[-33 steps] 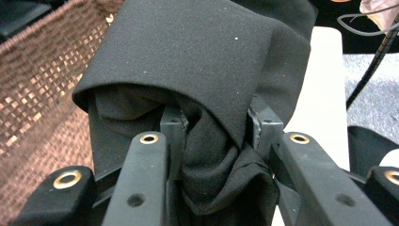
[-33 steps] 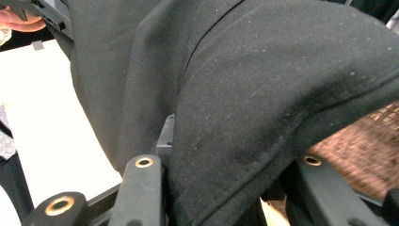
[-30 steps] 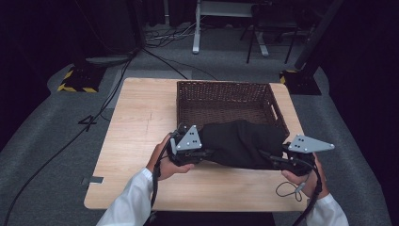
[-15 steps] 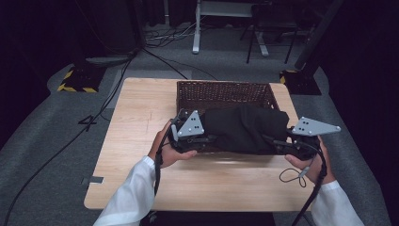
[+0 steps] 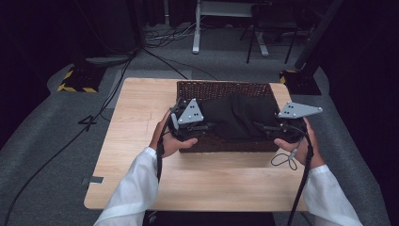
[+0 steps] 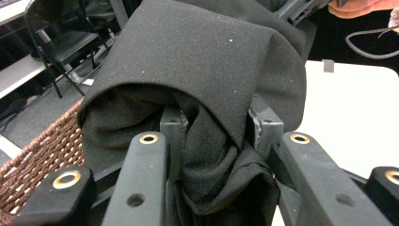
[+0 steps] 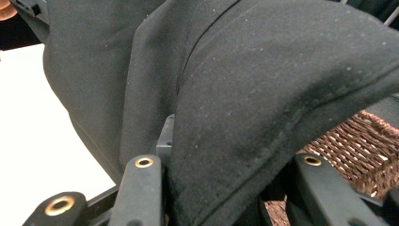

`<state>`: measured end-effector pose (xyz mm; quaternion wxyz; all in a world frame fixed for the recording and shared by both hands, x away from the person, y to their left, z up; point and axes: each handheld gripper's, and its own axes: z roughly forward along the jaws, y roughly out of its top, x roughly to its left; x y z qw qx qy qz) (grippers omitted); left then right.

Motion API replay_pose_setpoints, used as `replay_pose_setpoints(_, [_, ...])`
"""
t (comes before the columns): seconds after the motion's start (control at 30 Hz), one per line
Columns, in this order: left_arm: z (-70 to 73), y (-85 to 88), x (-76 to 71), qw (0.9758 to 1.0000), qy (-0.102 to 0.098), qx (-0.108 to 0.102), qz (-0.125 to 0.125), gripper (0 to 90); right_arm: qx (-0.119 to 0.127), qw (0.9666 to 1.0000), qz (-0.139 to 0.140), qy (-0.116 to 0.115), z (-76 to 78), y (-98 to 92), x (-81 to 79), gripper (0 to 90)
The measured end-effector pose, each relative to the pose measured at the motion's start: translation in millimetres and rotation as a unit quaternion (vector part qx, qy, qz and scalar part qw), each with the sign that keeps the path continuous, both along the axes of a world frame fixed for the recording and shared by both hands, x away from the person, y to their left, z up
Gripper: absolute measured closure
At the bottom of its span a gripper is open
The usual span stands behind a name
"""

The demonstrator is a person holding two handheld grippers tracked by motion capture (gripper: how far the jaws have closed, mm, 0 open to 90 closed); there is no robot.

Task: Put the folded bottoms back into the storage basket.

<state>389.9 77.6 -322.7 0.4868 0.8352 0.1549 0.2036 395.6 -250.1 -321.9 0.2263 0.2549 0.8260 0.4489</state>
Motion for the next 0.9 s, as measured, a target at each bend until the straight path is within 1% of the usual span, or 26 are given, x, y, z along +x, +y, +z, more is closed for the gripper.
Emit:
replay_pose_setpoints(0.13, [-1.7,-0.4,7.5,1.0,0.0,0.002,0.006,66.6,0.007,1.0,0.001,0.005,0.0,-0.1,9.9,61.5])
replay_pose_setpoints(0.27, [-6.3,0.5,18.8,0.9999,0.007,0.004,0.011,66.5,-0.002,1.0,-0.005,0.006,-2.0,2.9,20.2,61.5])
replay_pose_setpoints(0.3, [-8.0,0.8,21.8,0.9999,0.01,0.001,0.013,66.6,-0.003,1.0,-0.005,0.006,-2.7,3.2,23.0,61.5])
replay_pose_setpoints(0.4, [-12.8,0.9,32.2,0.9998,0.013,0.005,0.015,66.5,-0.001,0.9999,-0.008,0.013,-5.9,3.5,32.7,61.6])
replay_pose_setpoints(0.53, [-19.5,-1.5,43.3,0.9994,0.021,0.011,0.025,66.5,-0.005,0.9997,-0.011,0.023,-12.6,4.8,45.7,61.6])
replay_pose_setpoints(0.57, [-21.6,-2.6,47.2,0.9992,0.022,0.015,0.028,66.5,-0.005,0.9996,-0.011,0.025,-14.8,5.3,49.6,61.6])
replay_pose_setpoints(0.6, [-24.0,-3.9,50.6,0.999,0.028,0.014,0.032,66.5,-0.005,0.9994,-0.013,0.03,-17.4,6.3,53.9,61.6])
replay_pose_setpoints(0.7, [-28.9,-5.8,57.3,0.9984,0.035,0.018,0.039,66.5,-0.007,0.9991,-0.017,0.04,-23.6,8.1,63.4,61.5])
replay_pose_setpoints(0.83, [-34.9,-8.6,64.3,0.9974,0.043,0.031,0.05,66.5,-0.016,0.9985,-0.019,0.05,-31.6,11.0,74.0,61.5])
replay_pose_setpoints(0.9, [-37.0,-9.7,66.8,0.997,0.048,0.032,0.052,66.5,-0.016,0.9984,-0.014,0.052,-35.3,11.9,78.4,61.5])
